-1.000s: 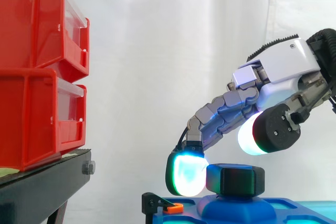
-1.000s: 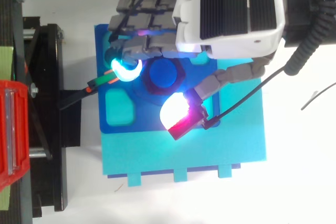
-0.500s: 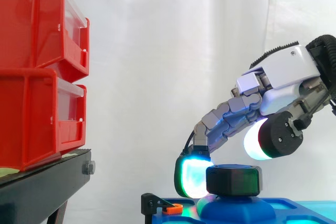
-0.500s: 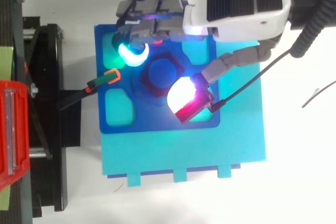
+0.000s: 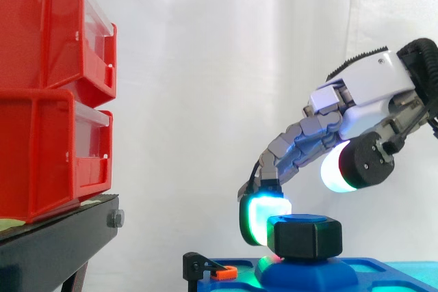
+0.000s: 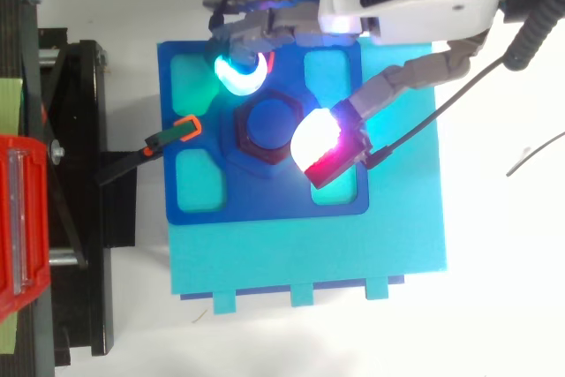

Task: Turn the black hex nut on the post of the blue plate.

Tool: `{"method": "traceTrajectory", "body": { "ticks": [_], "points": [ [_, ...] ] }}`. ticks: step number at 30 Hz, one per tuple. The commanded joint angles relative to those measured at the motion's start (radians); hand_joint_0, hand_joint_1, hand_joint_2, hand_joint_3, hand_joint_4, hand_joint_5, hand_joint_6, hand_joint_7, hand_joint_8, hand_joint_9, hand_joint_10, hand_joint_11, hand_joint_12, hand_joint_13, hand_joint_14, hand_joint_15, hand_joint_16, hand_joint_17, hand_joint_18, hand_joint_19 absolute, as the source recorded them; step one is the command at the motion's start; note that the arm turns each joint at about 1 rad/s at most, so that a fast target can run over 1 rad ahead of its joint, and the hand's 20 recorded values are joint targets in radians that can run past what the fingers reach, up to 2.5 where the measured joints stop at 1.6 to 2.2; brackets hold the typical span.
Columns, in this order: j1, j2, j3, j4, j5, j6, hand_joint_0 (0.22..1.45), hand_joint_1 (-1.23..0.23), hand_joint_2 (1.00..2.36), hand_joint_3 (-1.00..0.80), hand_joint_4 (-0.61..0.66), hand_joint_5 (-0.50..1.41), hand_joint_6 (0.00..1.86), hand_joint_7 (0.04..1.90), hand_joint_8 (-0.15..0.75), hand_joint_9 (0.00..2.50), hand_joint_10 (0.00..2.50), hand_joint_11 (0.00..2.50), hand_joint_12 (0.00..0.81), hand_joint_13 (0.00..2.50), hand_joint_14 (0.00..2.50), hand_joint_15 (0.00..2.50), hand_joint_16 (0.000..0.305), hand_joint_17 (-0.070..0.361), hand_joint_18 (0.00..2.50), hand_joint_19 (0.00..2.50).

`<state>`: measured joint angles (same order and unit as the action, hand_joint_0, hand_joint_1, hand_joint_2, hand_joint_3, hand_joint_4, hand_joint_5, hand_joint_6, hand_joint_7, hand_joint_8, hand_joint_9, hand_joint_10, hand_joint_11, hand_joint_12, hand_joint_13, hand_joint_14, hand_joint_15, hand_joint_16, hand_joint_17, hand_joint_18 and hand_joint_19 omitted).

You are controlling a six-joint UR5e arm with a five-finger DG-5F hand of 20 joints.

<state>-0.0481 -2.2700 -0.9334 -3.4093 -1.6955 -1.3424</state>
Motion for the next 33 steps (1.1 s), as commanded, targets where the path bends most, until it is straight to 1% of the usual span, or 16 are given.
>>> {"method": "traceTrajectory", "body": {
  "ticks": [1, 4, 6, 8, 10, 11, 13, 15, 16, 17, 18, 21, 23, 28, 31, 33],
  "points": [
    [-0.003, 0.000, 0.028, -0.038, -0.003, -0.006, 0.47, -0.35, 1.00, -0.50, 0.16, -0.20, 0.50, 0.83, 0.207, 0.26, 0.00, 0.03, 0.334, 0.04, 0.00, 0.06, 0.051, 0.115, 0.00, 0.16],
    [-0.003, 0.000, 0.047, -0.044, -0.003, -0.004, 0.47, -0.35, 1.00, -0.50, 0.17, -0.20, 0.50, 0.83, 0.207, 0.25, 0.00, 0.03, 0.333, 0.04, 0.00, 0.06, 0.051, 0.115, 0.00, 0.16],
    [0.002, 0.000, 0.059, -0.048, -0.001, -0.003, 0.47, -0.35, 1.00, -0.50, 0.17, -0.20, 0.50, 0.83, 0.207, 0.25, 0.00, 0.03, 0.334, 0.04, 0.00, 0.06, 0.051, 0.115, 0.00, 0.16],
    [0.005, 0.000, 0.065, -0.048, 0.002, -0.001, 0.47, -0.35, 1.00, -0.50, 0.17, -0.20, 0.50, 0.83, 0.206, 0.25, 0.00, 0.03, 0.334, 0.04, 0.00, 0.06, 0.051, 0.115, 0.00, 0.16],
    [0.013, 0.000, 0.067, -0.044, 0.005, 0.006, 0.47, -0.35, 1.00, -0.50, 0.16, -0.20, 0.50, 0.83, 0.206, 0.25, 0.00, 0.02, 0.334, 0.04, 0.00, 0.06, 0.051, 0.115, 0.00, 0.16],
    [0.013, 0.000, 0.067, -0.044, 0.005, 0.006, 0.47, -0.35, 1.00, -0.50, 0.17, -0.20, 0.50, 0.83, 0.204, 0.25, 0.00, 0.02, 0.334, 0.04, 0.00, 0.06, 0.051, 0.115, 0.00, 0.16],
    [0.019, 0.000, 0.067, -0.027, 0.013, 0.017, 0.47, -0.35, 1.00, -0.50, 0.16, -0.20, 0.50, 0.83, 0.206, 0.25, 0.00, 0.02, 0.334, 0.04, 0.00, 0.06, 0.051, 0.115, 0.00, 0.16],
    [0.033, 0.000, 0.065, 0.001, 0.025, 0.029, 0.47, -0.35, 1.00, -0.50, 0.17, -0.20, 0.50, 0.82, 0.205, 0.25, 0.00, 0.02, 0.334, 0.04, 0.00, 0.06, 0.051, 0.115, 0.00, 0.16],
    [0.043, -0.008, 0.065, 0.010, 0.028, 0.034, 0.47, -0.35, 1.00, -0.50, 0.17, -0.20, 0.50, 0.83, 0.205, 0.25, 0.00, 0.02, 0.334, 0.04, 0.00, 0.06, 0.051, 0.115, 0.00, 0.16],
    [0.047, -0.013, 0.065, 0.010, 0.030, 0.037, 0.47, -0.35, 1.00, -0.50, 0.17, -0.20, 0.50, 0.82, 0.206, 0.25, 0.00, 0.02, 0.334, 0.04, 0.00, 0.06, 0.051, 0.115, 0.00, 0.16],
    [0.056, -0.014, 0.067, 0.013, 0.030, 0.046, 0.47, -0.35, 1.00, -0.50, 0.17, -0.20, 0.50, 0.82, 0.206, 0.25, 0.00, 0.02, 0.334, 0.04, 0.00, 0.06, 0.051, 0.115, 0.00, 0.16],
    [0.071, -0.028, 0.065, 0.028, 0.031, 0.068, 0.47, -0.35, 1.00, -0.50, 0.16, -0.20, 0.50, 0.82, 0.207, 0.25, 0.00, 0.03, 0.334, 0.04, 0.00, 0.06, 0.051, 0.115, 0.00, 0.16],
    [0.085, -0.039, 0.071, 0.028, 0.037, 0.089, 0.47, -0.35, 1.00, -0.50, 0.17, -0.20, 0.50, 0.83, 0.207, 0.25, 0.00, 0.02, 0.335, 0.04, 0.00, 0.06, 0.051, 0.115, 0.00, 0.16],
    [0.114, -0.045, 0.070, 0.010, 0.059, 0.094, 0.47, -0.35, 1.00, -0.50, 0.17, -0.20, 0.50, 0.83, 0.207, 0.25, 0.00, 0.02, 0.334, 0.04, 0.00, 0.06, 0.051, 0.115, 0.00, 0.16],
    [0.126, -0.045, 0.070, -0.018, 0.074, 0.094, 0.47, -0.35, 1.00, -0.50, 0.17, -0.20, 0.50, 0.82, 0.207, 0.25, 0.00, 0.02, 0.334, 0.04, 0.00, 0.06, 0.051, 0.116, 0.00, 0.17],
    [0.129, -0.045, 0.070, -0.027, 0.076, 0.094, 0.47, -0.35, 1.00, -0.50, 0.17, -0.20, 0.50, 0.83, 0.206, 0.25, 0.00, 0.02, 0.334, 0.04, 0.00, 0.06, 0.051, 0.116, 0.00, 0.16]
  ]
}}
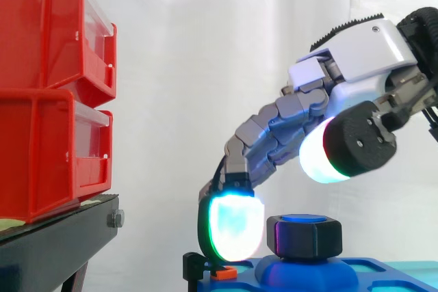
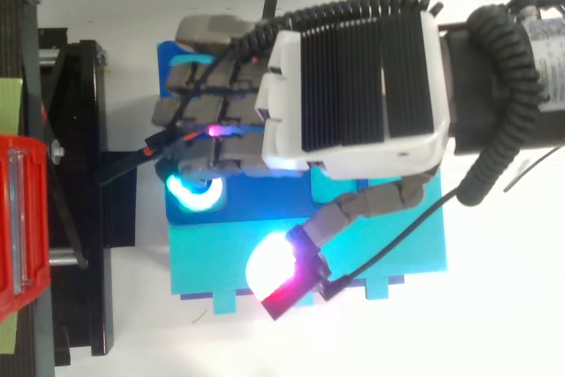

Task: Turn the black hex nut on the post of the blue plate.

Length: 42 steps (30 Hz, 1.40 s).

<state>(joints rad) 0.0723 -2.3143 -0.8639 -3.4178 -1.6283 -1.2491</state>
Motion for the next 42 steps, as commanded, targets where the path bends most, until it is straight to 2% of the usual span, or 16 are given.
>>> {"method": "traceTrajectory", "body": {
  "ticks": [1, 7, 16, 33, 42],
  "points": [
    [0.011, -0.002, 0.000, -0.021, 0.008, 0.000, 0.47, -0.35, 1.00, -0.50, 0.17, -0.20, 0.50, 0.83, 0.207, 0.25, 0.00, 0.02, 0.333, 0.04, 0.00, 0.06, 0.051, 0.116, 0.00, 0.16],
    [0.012, 0.000, 0.000, -0.038, 0.005, 0.000, 0.47, -0.35, 1.00, -0.50, 0.17, -0.20, 0.50, 0.83, 0.206, 0.25, 0.00, 0.03, 0.334, 0.04, 0.00, 0.06, 0.051, 0.115, 0.00, 0.16],
    [-0.009, 0.000, 0.000, -0.047, -0.010, -0.035, 0.47, -0.35, 1.00, -0.50, 0.17, -0.20, 0.50, 0.83, 0.207, 0.25, 0.00, 0.02, 0.333, 0.04, 0.00, 0.06, 0.051, 0.115, 0.00, 0.16],
    [-0.023, 0.000, 0.000, -0.044, -0.015, -0.096, 0.46, -0.34, 1.00, -0.50, 0.17, -0.20, 0.50, 0.83, 0.207, 0.25, 0.00, 0.02, 0.335, 0.04, 0.00, 0.06, 0.052, 0.116, 0.00, 0.17],
    [-0.025, 0.000, 0.031, -0.064, -0.015, -0.128, 0.46, -0.34, 1.00, -0.50, 0.17, -0.20, 0.50, 0.82, 0.206, 0.25, 0.00, 0.02, 0.336, 0.04, 0.00, 0.06, 0.051, 0.116, 0.00, 0.16]
  ]
}}
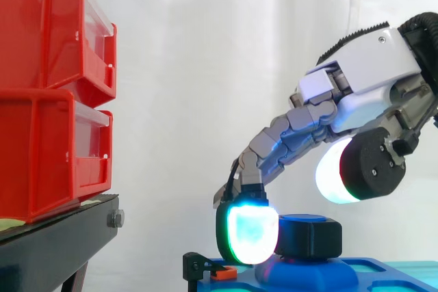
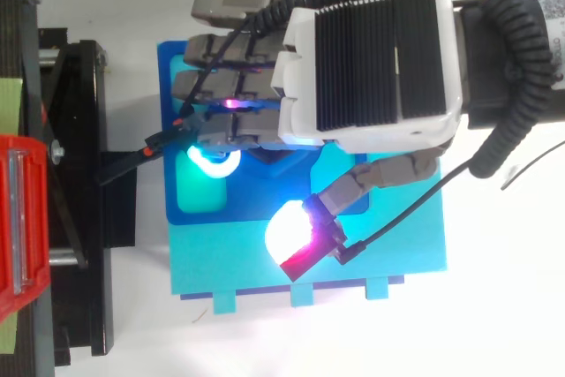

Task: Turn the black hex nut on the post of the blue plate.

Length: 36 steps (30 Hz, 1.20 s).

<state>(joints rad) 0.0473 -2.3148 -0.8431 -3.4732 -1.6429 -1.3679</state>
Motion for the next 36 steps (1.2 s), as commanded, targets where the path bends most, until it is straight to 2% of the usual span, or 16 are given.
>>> {"method": "traceTrajectory", "body": {
  "ticks": [1, 13, 36],
  "points": [
    [-0.001, 0.000, 0.012, -0.009, 0.000, -0.013, 0.46, -0.34, 1.00, -0.50, 0.16, -0.20, 0.50, 0.83, 0.206, 0.25, 0.00, 0.02, 0.335, 0.04, 0.00, 0.06, 0.052, 0.116, 0.00, 0.17],
    [-0.009, 0.000, 0.012, -0.020, -0.011, -0.042, 0.46, -0.34, 1.00, -0.50, 0.17, -0.20, 0.50, 0.83, 0.206, 0.25, 0.00, 0.02, 0.334, 0.04, 0.00, 0.06, 0.051, 0.116, 0.00, 0.17],
    [-0.044, 0.000, 0.018, -0.030, -0.032, -0.122, 0.47, -0.34, 1.00, -0.50, 0.17, -0.20, 0.50, 0.82, 0.207, 0.25, 0.00, 0.02, 0.334, 0.04, 0.00, 0.06, 0.051, 0.115, 0.00, 0.16]
  ]
}}
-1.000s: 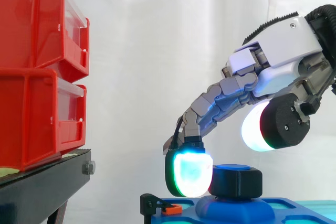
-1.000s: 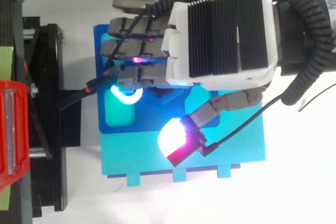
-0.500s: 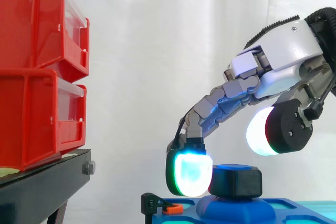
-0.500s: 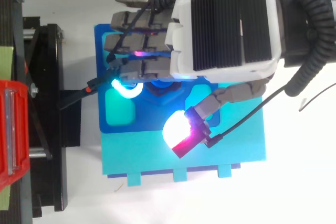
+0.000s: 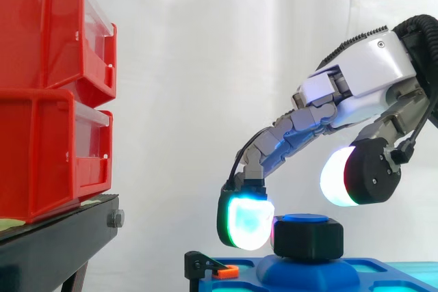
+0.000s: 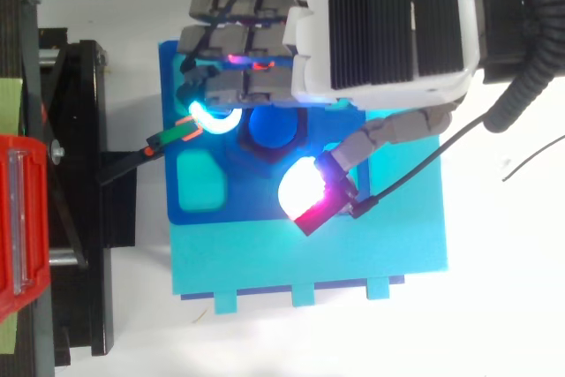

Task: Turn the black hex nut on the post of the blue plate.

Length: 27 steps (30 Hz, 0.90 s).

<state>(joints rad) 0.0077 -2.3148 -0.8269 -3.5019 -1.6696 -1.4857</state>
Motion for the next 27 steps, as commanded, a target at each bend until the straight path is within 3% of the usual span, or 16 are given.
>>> {"method": "traceTrajectory", "body": {
  "ticks": [1, 14, 27],
  "points": [
    [-0.008, 0.000, 0.002, -0.002, -0.010, -0.004, 0.47, -0.34, 1.00, -0.50, 0.17, -0.20, 0.50, 0.83, 0.206, 0.25, 0.00, 0.03, 0.333, 0.04, 0.00, 0.06, 0.051, 0.115, 0.00, 0.16],
    [-0.035, 0.000, 0.002, -0.017, -0.044, -0.007, 0.47, -0.34, 1.00, -0.50, 0.17, -0.20, 0.50, 0.83, 0.208, 0.25, 0.00, 0.02, 0.335, 0.04, 0.00, 0.06, 0.051, 0.116, 0.00, 0.17],
    [-0.043, 0.000, 0.022, -0.037, -0.053, -0.005, 0.47, -0.34, 1.00, -0.50, 0.17, -0.20, 0.50, 0.83, 0.208, 0.25, 0.00, 0.02, 0.335, 0.04, 0.00, 0.06, 0.051, 0.115, 0.00, 0.16]
  ]
}}
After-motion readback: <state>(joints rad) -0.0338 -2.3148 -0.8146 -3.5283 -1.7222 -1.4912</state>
